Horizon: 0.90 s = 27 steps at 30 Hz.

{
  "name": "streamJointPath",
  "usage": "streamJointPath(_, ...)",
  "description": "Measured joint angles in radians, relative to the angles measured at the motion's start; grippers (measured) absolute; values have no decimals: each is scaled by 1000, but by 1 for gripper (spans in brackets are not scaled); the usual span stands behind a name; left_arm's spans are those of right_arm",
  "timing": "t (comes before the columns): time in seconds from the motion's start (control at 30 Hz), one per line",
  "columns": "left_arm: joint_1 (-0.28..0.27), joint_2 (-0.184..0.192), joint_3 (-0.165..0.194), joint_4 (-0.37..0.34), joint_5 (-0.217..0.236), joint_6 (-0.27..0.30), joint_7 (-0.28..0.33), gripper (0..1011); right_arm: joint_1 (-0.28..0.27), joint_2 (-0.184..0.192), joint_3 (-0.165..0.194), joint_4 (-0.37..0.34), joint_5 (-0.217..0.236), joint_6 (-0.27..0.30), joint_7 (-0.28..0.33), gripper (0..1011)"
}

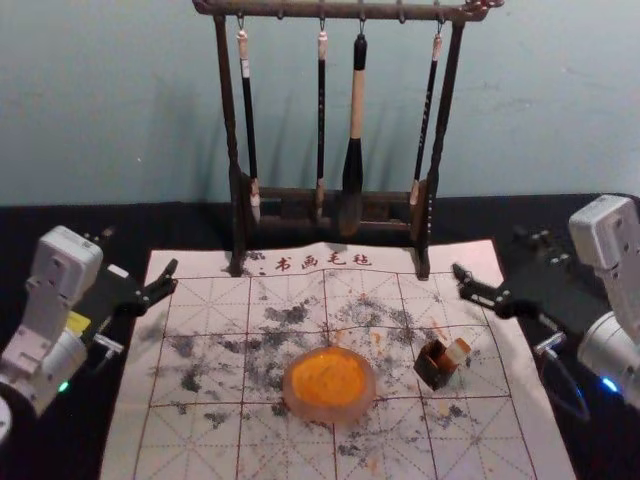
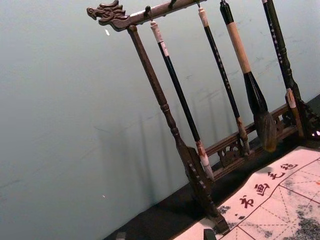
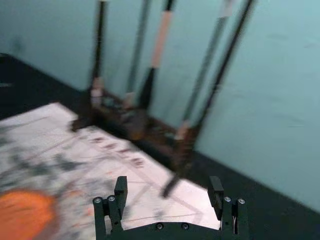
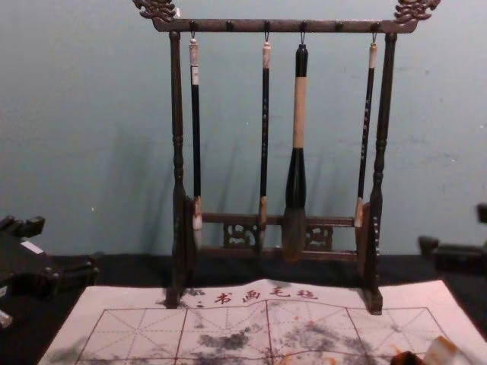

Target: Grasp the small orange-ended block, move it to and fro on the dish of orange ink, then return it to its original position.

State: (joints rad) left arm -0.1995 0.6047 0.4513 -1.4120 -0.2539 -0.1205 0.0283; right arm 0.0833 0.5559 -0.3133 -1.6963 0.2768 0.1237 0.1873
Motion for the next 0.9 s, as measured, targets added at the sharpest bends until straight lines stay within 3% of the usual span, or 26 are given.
streamJointPath(0.13,0,0,0,0,0,0,0,1001,-27,-44,8,20,-125,-47,-153,1002)
streamJointPath(0.17,0,0,0,0,0,0,0,1001,-27,-44,8,20,-125,-47,-153,1002)
streamJointPath(0.23,0,0,0,0,0,0,0,1001,-37,-68,3,49,-217,-93,-248,1002)
streamJointPath(0.27,0,0,0,0,0,0,0,1001,-41,-86,-6,81,-286,-122,-318,1002)
streamJointPath(0.33,0,0,0,0,0,0,0,1001,-41,-114,-8,126,-333,-139,-376,1002)
streamJointPath(0.53,0,0,0,0,0,0,0,1001,-32,-167,3,210,-353,-127,-413,1002)
streamJointPath(0.9,0,0,0,0,0,0,0,1001,-26,-187,21,231,-334,-117,-395,1002)
